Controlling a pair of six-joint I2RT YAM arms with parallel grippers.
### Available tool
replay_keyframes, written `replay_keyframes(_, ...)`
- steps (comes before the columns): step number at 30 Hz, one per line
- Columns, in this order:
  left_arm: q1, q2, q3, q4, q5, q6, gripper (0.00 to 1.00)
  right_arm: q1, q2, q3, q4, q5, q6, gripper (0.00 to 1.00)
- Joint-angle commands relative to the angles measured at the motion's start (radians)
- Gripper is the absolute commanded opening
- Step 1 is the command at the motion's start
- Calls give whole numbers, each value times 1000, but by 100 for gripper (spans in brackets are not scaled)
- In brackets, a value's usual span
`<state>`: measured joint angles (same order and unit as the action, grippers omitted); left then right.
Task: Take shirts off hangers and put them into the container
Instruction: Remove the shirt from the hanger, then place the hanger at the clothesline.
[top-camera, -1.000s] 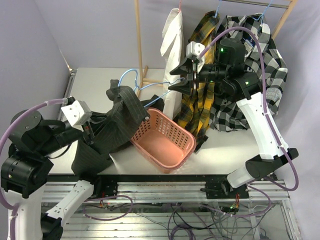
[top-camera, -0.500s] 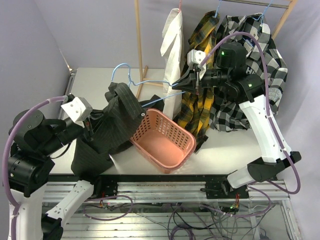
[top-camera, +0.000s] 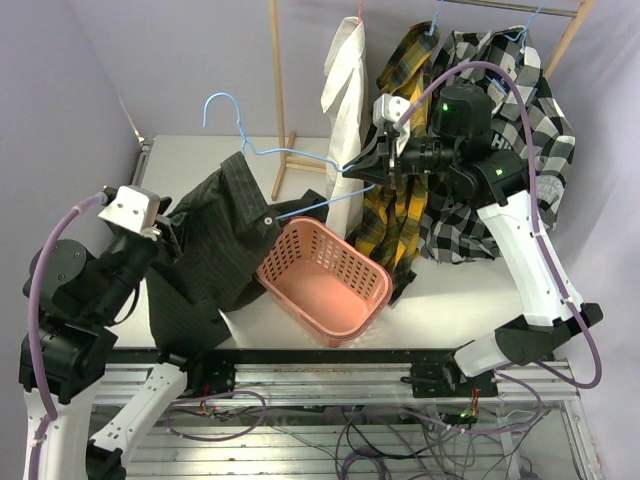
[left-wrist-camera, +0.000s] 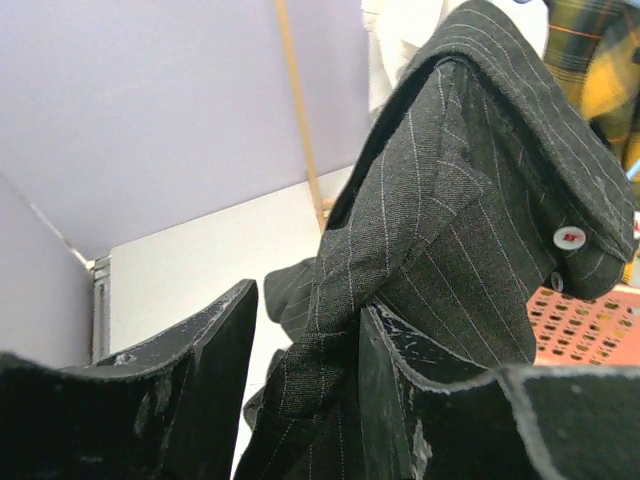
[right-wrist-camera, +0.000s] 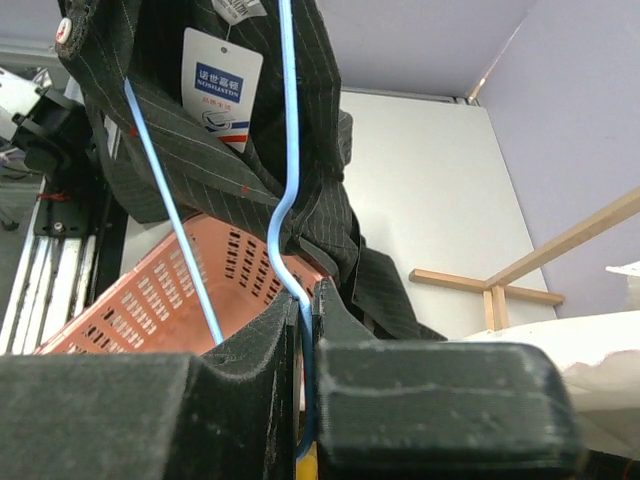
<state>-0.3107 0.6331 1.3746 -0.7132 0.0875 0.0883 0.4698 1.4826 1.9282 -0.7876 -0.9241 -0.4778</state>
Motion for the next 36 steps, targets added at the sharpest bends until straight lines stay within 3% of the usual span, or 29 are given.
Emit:
replay_keyframes(1, -4, -38, -23, 43, -177, -22, 52, -7, 7, 46, 72, 73, 64, 0)
replay_keyframes(6, -3, -27, -29, 11, -250, -14, 51, -8, 23, 67, 93, 118, 95, 0)
replay_keyframes(9, -3, 16, -6, -44, -348, -20, 24, -9, 45, 95, 98, 162, 117, 0)
replay_keyframes(10, -3, 33, 6, -61, -363, -19, 21, -12, 53, 109, 95, 184, 126, 0)
replay_keyframes(11, -3, 46, 15, -73, -368, -14, 24, -14, 62, 124, 92, 198, 133, 0)
replay_keyframes(12, -3, 57, 23, -80, -362, -12, 34, -16, 75, 141, 87, 211, 138, 0)
replay_keyframes(15, -4, 65, 32, -71, -335, -29, 74, -26, 98, 170, 83, 220, 160, 0)
replay_keyframes(18, -4, 44, 30, -42, -326, -47, 86, -33, 105, 171, 93, 222, 181, 0)
replay_keyframes(23, -4, 5, 27, -2, -328, -51, 85, -44, 98, 152, 117, 210, 201, 0)
replay_keyframes(30, -4, 9, 0, -7, -310, -58, 74, -46, 101, 176, 102, 180, 208, 0)
replay_keyframes(36, -3, -5, -78, 30, -308, -87, 70, -46, 131, 220, 165, 221, 302, 0)
